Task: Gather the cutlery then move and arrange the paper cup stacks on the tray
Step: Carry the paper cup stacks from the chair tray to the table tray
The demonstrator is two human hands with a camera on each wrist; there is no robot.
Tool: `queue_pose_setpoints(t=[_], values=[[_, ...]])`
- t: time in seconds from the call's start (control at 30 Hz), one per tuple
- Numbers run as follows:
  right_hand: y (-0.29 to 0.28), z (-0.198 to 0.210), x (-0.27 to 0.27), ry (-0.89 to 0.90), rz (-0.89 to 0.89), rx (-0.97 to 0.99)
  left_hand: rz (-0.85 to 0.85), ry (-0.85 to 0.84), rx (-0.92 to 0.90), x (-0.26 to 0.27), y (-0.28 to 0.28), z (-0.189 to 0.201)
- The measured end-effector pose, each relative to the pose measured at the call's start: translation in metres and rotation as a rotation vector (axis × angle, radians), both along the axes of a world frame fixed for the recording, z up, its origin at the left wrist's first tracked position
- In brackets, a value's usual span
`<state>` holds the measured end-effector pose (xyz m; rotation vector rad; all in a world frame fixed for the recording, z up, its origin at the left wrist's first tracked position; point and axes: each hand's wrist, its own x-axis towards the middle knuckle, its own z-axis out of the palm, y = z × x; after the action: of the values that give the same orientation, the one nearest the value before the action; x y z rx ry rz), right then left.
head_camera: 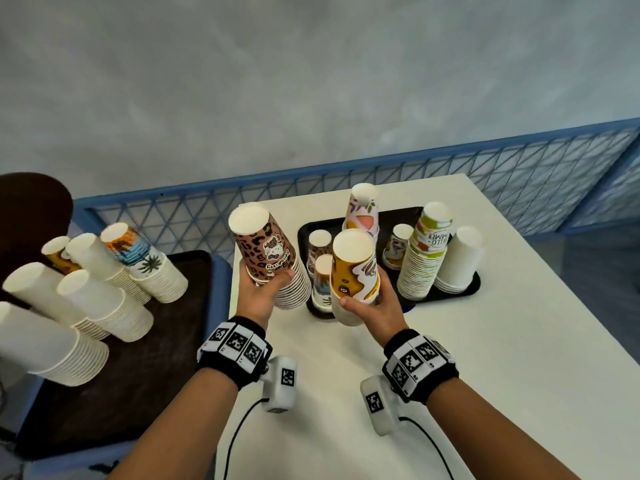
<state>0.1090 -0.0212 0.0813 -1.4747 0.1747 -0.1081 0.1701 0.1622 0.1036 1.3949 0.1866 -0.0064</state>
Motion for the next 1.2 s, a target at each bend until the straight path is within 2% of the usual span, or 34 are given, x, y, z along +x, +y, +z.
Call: queue_pose_setpoints(t=[0.27, 0.43, 0.6, 0.7, 0.83, 0.9, 1.0, 1.03, 1.1, 1.2], values=[[-0.054, 0.001, 0.007, 0.027, -0.030, 0.061, 0.090, -0.019, -0.023, 0.039, -0.043, 0.013], [-0.062, 0.004, 0.016, 0.042, -0.084, 0.082, 0.053, -0.045, 0.006, 0.070, -0.059, 0.024], [-0.059, 0.005, 0.032, 0.026, -0.123, 0.066, -0.027, -0.031, 0.046, 0.109, -0.069, 0.018], [-0.058, 0.005, 0.039, 0.028, -0.135, 0.062, -0.087, 0.024, 0.118, 0.124, -0.073, 0.005], [-0.058, 0.007, 0.041, 0.019, -0.163, 0.070, -0.281, 0.221, 0.283, 0.120, -0.073, -0.023], [-0.058, 0.010, 0.041, 0.024, -0.166, 0.066, -0.346, 0.283, 0.283, 0.117, -0.070, -0.041], [-0.057, 0.020, 0.037, 0.017, -0.136, 0.063, -0.319, 0.282, 0.252, 0.129, -0.066, -0.074], [-0.058, 0.024, 0.035, 0.006, -0.121, 0.066, -0.335, 0.289, 0.267, 0.133, -0.067, -0.077], [-0.060, 0.035, 0.029, -0.032, -0.083, 0.082, -0.363, 0.302, 0.298, 0.122, -0.072, -0.053], [-0.071, 0.056, 0.024, -0.089, -0.079, 0.078, -0.369, 0.388, 0.325, 0.119, -0.067, -0.043]])
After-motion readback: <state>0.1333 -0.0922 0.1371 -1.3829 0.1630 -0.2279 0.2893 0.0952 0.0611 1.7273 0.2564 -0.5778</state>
